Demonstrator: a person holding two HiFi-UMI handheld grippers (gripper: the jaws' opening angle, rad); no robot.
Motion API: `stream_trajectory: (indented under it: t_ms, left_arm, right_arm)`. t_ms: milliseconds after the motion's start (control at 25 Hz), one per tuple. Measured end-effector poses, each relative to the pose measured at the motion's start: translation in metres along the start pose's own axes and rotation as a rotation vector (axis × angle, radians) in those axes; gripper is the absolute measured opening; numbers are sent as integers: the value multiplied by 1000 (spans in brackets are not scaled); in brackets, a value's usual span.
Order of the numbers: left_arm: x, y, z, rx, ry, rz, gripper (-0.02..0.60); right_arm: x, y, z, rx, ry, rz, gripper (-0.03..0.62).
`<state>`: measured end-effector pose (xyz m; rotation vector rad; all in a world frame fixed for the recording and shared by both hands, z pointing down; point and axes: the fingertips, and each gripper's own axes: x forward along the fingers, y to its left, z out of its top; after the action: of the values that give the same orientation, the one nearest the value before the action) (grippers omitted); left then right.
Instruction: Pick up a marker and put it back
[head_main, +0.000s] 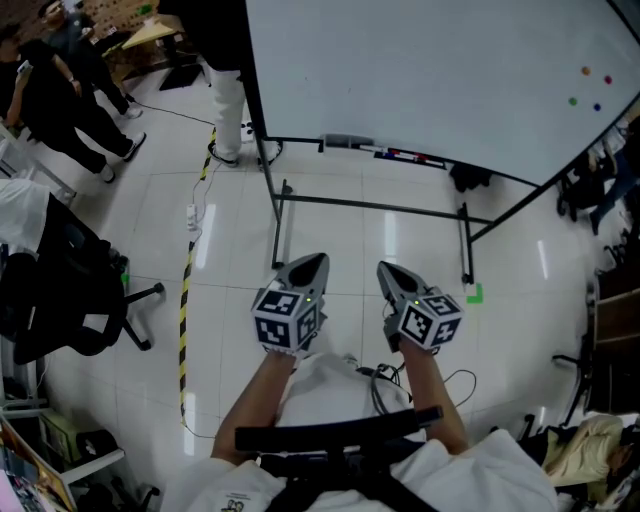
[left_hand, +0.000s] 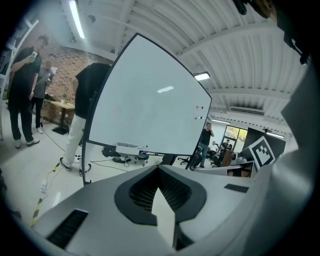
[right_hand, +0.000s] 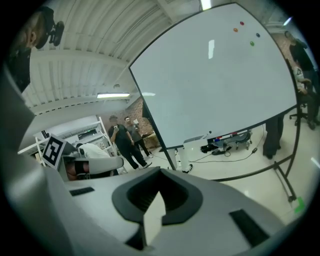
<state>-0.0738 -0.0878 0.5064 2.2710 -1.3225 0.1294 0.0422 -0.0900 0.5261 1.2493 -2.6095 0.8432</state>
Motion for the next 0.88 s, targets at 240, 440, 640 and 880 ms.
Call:
stream_trajectory:
  t_ms: [240, 440, 640, 880]
  left_arm:
    - [8, -25, -3, 18, 8, -3, -8]
    - [9, -43, -6, 33, 15, -18, -8]
    - [5, -53, -10, 38, 15, -19, -8]
    - [-6, -59, -15, 33, 8, -10, -8]
  right_arm:
    - [-17, -6, 12, -32, -30, 5, 2]
    - [-31, -9, 14, -49, -42, -6, 2]
    - [-42, -9, 9, -50, -42, -9, 2]
    - [-51, -1, 9, -71, -51, -8, 2]
